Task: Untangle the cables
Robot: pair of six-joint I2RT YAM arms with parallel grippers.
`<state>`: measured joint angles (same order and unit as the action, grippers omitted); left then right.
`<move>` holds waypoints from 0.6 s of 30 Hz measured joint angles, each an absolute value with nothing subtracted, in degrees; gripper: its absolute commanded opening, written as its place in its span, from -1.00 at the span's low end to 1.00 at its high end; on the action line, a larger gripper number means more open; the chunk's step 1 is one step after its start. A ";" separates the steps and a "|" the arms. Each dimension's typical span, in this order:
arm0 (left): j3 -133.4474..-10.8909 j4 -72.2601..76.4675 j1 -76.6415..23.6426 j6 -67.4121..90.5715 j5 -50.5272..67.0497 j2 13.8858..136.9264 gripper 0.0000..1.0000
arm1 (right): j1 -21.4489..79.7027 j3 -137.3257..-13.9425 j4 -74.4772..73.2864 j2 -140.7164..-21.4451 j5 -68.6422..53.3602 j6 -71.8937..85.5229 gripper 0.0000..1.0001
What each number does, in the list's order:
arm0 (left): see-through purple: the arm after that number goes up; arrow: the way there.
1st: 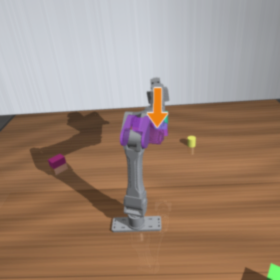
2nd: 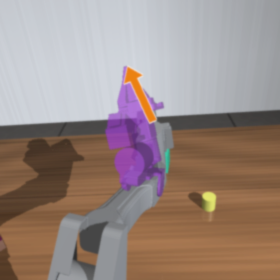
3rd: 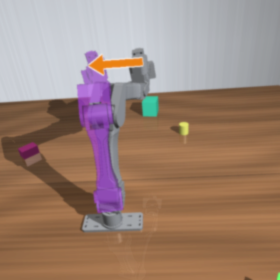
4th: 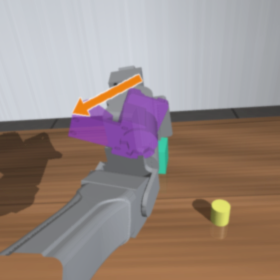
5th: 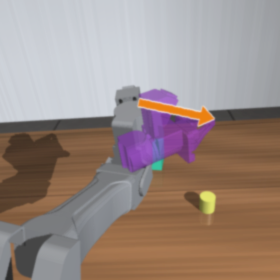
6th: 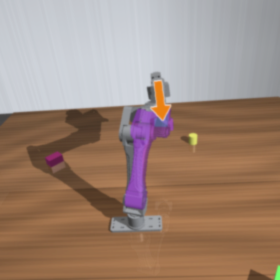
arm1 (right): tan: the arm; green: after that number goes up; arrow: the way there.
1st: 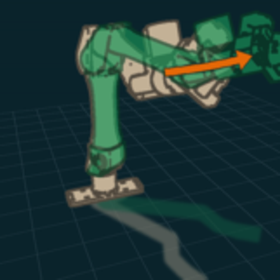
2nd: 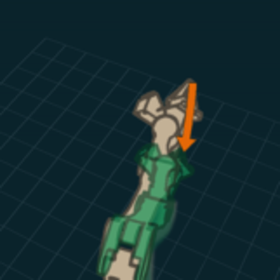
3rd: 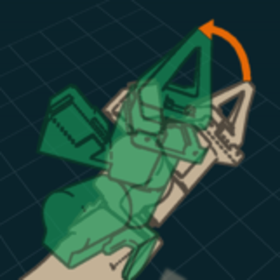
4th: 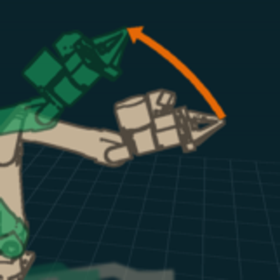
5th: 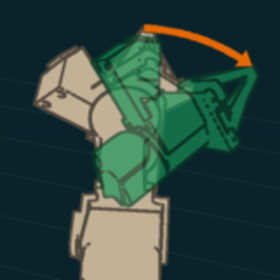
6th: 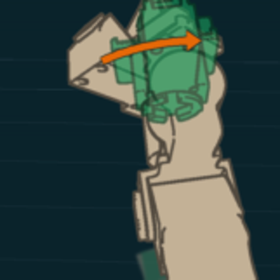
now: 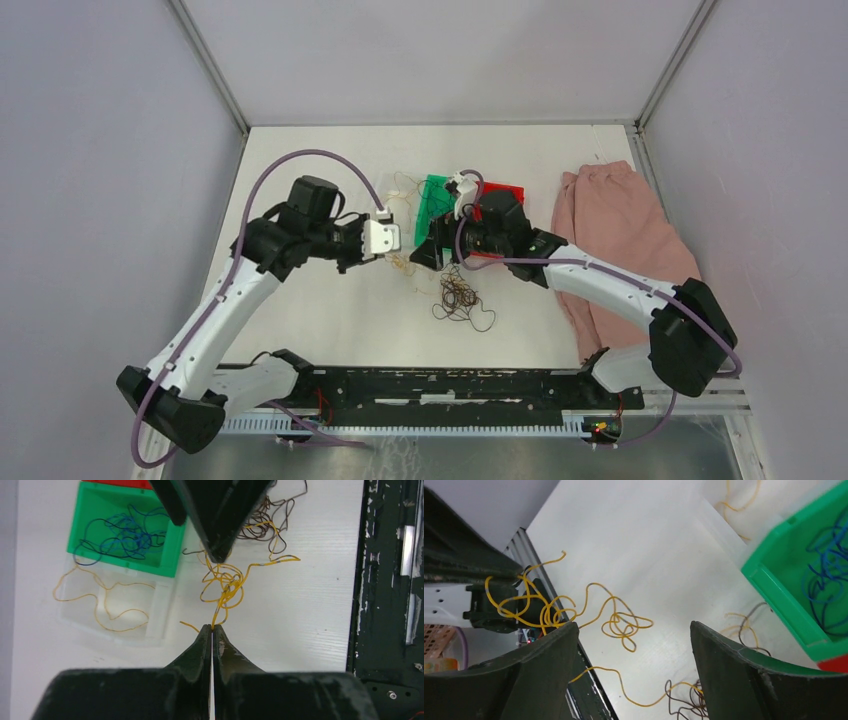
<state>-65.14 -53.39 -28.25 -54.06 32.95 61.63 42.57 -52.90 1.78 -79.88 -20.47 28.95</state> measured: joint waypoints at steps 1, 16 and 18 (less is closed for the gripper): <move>-66.78 -54.04 -28.25 -53.19 32.84 61.60 -0.94 | 43.20 -52.90 3.20 -79.79 -20.97 28.53 0.78; -87.99 -54.15 -28.25 -49.45 28.16 56.23 -0.94 | 51.88 -63.51 10.72 -85.67 -24.84 25.23 0.56; -89.49 -53.17 -28.25 -49.45 26.98 56.10 -0.94 | 52.69 -64.18 10.68 -86.85 -24.84 25.26 0.51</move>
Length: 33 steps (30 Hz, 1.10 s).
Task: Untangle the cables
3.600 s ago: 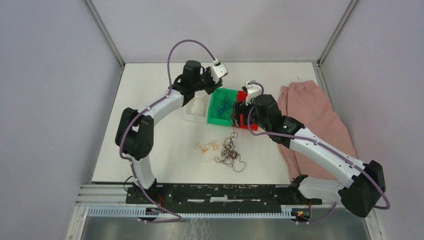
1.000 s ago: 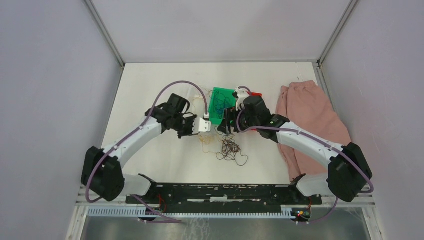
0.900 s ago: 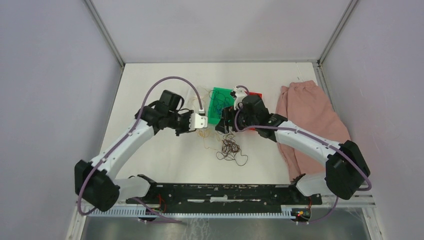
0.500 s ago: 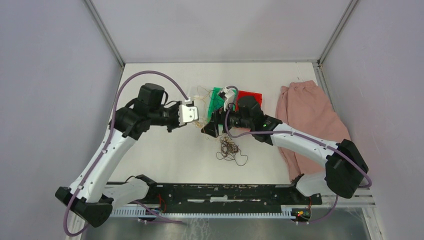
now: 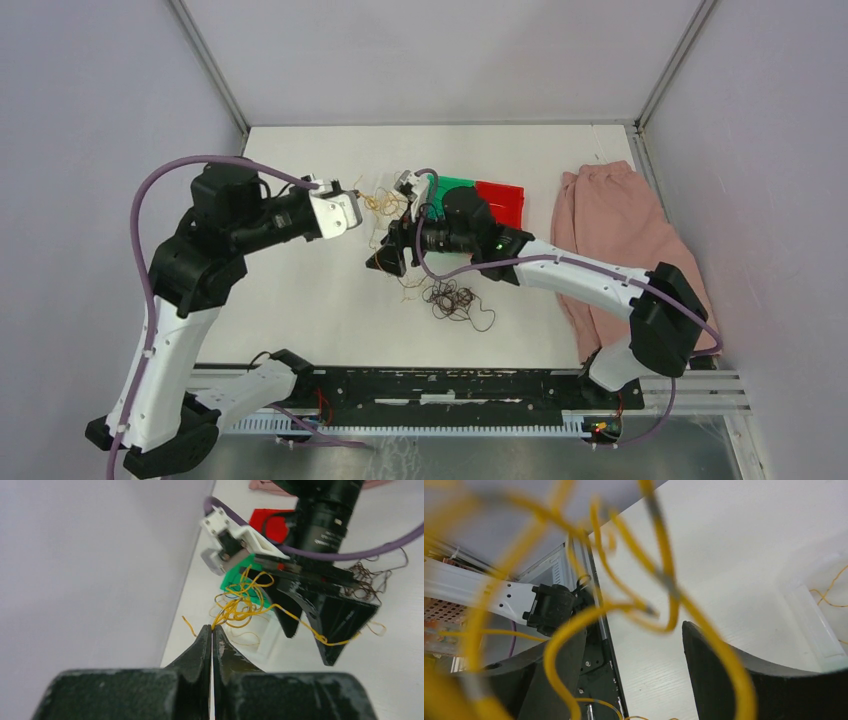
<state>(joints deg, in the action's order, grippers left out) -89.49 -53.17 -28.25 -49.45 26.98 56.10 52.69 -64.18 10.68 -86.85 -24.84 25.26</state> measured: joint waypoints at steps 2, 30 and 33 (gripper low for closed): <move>-90.63 -51.37 -28.25 -49.43 25.76 56.07 -0.94 | 53.25 -64.64 10.48 -87.77 -24.77 25.41 0.50; -108.20 -18.55 -28.25 -49.43 11.70 60.58 -0.94 | 53.89 -57.67 8.32 -91.53 -16.10 28.42 0.36; -111.15 -17.85 -28.25 -49.43 11.68 61.80 -0.94 | 53.89 -56.27 6.74 -91.46 -14.70 27.99 0.55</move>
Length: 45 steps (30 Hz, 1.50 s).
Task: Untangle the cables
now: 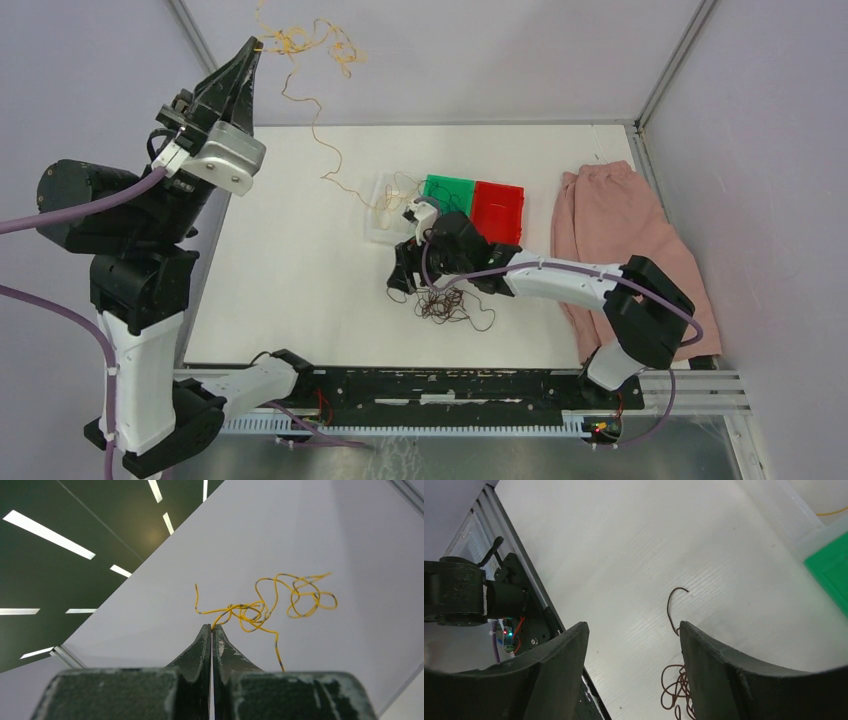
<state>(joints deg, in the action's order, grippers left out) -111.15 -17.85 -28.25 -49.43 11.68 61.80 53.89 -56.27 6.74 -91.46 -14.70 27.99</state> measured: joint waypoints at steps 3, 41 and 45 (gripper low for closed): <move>-111.46 -18.09 -28.25 -49.39 12.16 61.76 -0.94 | 53.87 -56.25 3.88 -90.00 -12.40 26.59 0.70; -82.11 -29.74 -28.25 -37.04 22.83 49.80 -0.94 | 52.42 -74.02 13.34 -83.99 -19.81 27.44 0.67; -82.11 -29.74 -28.25 -37.04 22.72 49.76 -0.94 | 52.86 -73.97 17.23 -86.21 -21.54 30.59 0.11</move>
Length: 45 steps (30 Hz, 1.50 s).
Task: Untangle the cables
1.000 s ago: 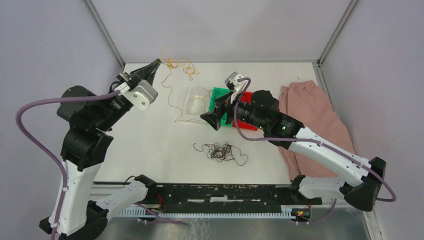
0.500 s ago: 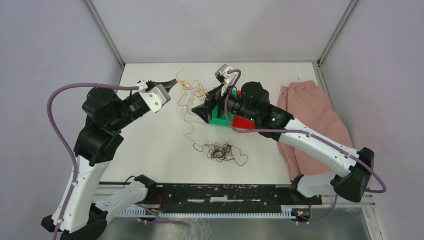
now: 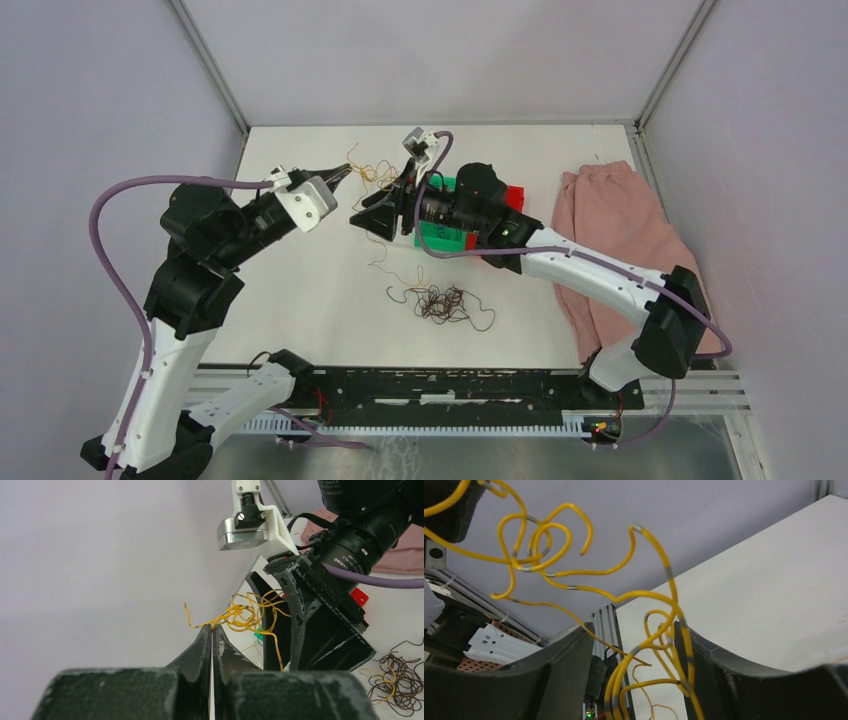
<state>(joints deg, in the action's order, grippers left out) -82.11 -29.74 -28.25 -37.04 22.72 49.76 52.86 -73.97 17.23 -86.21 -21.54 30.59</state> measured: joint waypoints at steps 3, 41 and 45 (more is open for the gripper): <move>-82.11 -29.69 -28.25 -37.04 22.55 49.76 -0.94 | 53.15 -73.97 18.31 -87.13 -22.09 31.99 -0.52; -87.77 -9.63 -28.21 -59.48 -6.13 51.64 -0.88 | 38.52 -58.61 -13.76 -66.52 8.32 23.77 -0.99; -90.35 -12.49 -28.18 -57.98 -3.70 48.90 0.11 | 37.87 -56.66 -13.61 -66.04 4.78 24.49 -0.99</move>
<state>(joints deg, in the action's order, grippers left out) -90.35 -12.49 -28.18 -57.98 -3.70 48.90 37.87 -56.66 -13.61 -66.04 4.78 24.49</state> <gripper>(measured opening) 0.221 0.014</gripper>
